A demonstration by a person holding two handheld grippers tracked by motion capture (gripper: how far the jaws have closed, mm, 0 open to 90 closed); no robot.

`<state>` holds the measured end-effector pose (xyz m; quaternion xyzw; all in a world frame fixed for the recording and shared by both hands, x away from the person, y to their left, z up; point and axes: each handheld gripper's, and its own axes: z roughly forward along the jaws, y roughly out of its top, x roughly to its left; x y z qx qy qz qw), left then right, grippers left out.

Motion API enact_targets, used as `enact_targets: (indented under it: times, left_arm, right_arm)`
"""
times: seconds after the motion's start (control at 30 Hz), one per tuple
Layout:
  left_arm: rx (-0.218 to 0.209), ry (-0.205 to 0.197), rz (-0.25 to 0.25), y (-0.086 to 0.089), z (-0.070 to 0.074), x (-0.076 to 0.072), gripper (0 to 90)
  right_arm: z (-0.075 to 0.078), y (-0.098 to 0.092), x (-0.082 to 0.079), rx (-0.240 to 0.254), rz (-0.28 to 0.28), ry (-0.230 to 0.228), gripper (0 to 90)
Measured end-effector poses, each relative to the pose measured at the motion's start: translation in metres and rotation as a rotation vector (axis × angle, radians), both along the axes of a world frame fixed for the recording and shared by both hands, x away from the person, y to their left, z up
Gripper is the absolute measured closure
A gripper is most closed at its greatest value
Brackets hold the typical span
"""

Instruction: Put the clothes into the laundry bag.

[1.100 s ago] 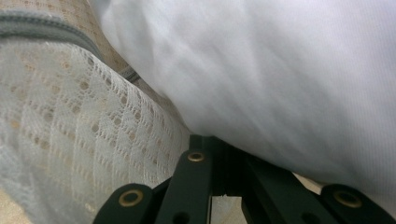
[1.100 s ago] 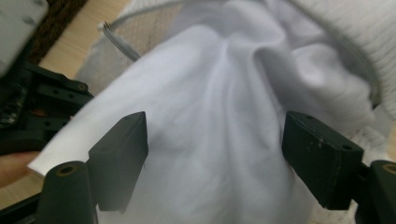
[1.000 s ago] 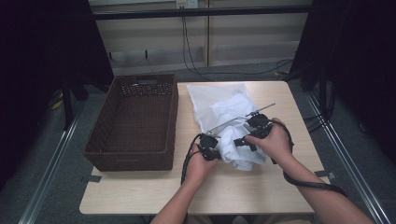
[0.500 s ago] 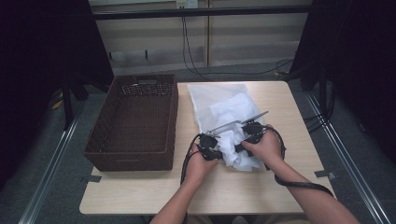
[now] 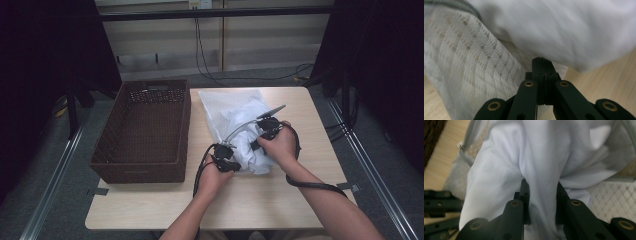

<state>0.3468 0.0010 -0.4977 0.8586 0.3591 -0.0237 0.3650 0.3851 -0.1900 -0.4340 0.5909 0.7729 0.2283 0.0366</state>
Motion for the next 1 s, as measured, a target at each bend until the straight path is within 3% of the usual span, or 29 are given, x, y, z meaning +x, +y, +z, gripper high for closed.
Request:
enact_targets:
  times: [0.07,0.17,0.3,0.43,0.57,0.7,0.87,1.0]
  left_arm:
    - [-0.018,0.009,0.009,0.0,-0.001,-0.001,90.0]
    - [-0.015,0.005,0.007,0.0,-0.001,-0.001,90.0]
    - [-0.021,0.002,0.011,-0.001,-0.001,-0.002,90.0]
    - [-0.007,-0.002,-0.004,0.0,-0.001,-0.002,90.0]
    - [-0.002,-0.005,-0.007,0.0,0.0,-0.002,90.0]
    - [-0.009,-0.007,0.004,-0.001,-0.001,-0.003,90.0]
    - [-0.001,0.002,-0.003,0.0,0.0,-0.004,90.0]
    - [-0.01,0.008,0.013,-0.001,0.0,-0.004,90.0]
  right_arm:
    - [0.001,0.002,0.006,-0.006,0.004,-0.005,75.5]
    - [0.0,0.007,0.014,0.004,-0.022,-0.012,75.5]
    - [-0.001,0.011,0.024,-0.012,-0.02,-0.027,75.5]
    - [-0.003,0.011,0.033,-0.006,-0.016,-0.013,75.2]
    - [-0.008,0.012,0.037,-0.007,-0.019,-0.057,74.7]
    - [-0.014,0.015,0.039,-0.006,-0.028,-0.089,74.1]
    - [-0.014,0.013,0.036,0.007,0.009,-0.035,67.1]
    - [-0.007,0.008,0.029,-0.001,0.056,-0.061,57.0]
